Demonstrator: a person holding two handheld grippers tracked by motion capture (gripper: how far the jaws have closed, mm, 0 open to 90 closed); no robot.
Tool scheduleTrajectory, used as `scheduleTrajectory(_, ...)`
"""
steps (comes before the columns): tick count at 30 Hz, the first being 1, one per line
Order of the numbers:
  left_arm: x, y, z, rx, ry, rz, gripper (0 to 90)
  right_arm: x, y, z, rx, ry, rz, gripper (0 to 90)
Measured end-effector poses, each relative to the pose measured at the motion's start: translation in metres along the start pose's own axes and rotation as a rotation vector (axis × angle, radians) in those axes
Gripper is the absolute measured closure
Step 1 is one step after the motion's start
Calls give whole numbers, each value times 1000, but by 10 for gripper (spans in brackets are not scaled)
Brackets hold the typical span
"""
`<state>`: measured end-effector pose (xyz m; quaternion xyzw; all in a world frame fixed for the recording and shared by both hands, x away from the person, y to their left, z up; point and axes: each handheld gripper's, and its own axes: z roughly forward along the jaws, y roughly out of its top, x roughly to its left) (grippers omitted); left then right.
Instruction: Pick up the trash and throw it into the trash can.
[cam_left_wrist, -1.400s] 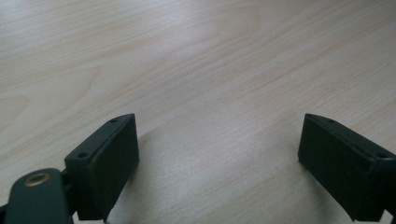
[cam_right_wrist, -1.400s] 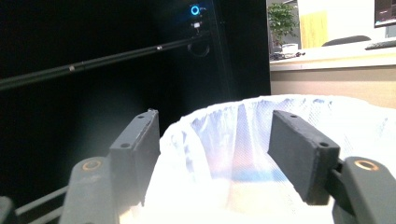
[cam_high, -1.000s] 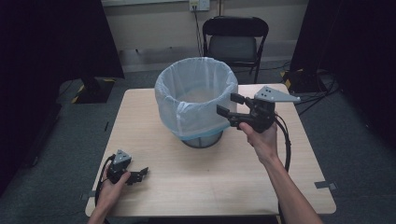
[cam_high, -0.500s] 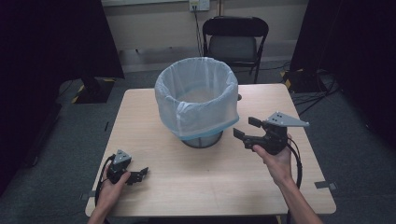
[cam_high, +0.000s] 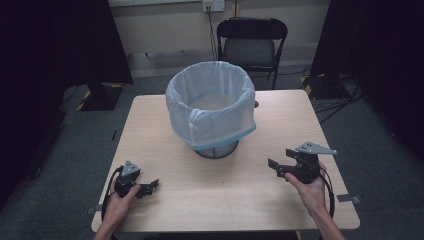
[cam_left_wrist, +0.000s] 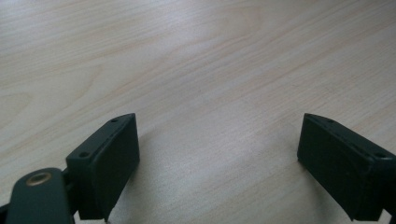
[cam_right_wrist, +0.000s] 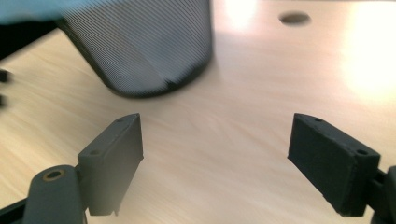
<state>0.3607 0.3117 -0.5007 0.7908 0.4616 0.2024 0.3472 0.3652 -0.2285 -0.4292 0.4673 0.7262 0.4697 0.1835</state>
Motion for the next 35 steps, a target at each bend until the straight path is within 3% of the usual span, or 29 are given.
scheduleTrajectory(13,-5,-1,-1,1,11,-10,135,-32,-46,7,162,-131,14,176)
scheduleTrajectory(23,-8,-1,-1,0,0,-4,125,-43,-58,15,228,-212,-7,178)
scheduleTrajectory(27,-8,-1,-1,0,-1,-6,125,-42,-63,16,214,-249,-60,143)
scheduleTrajectory(35,-10,0,-1,8,-5,-1,108,-43,-64,16,206,-255,-51,129)
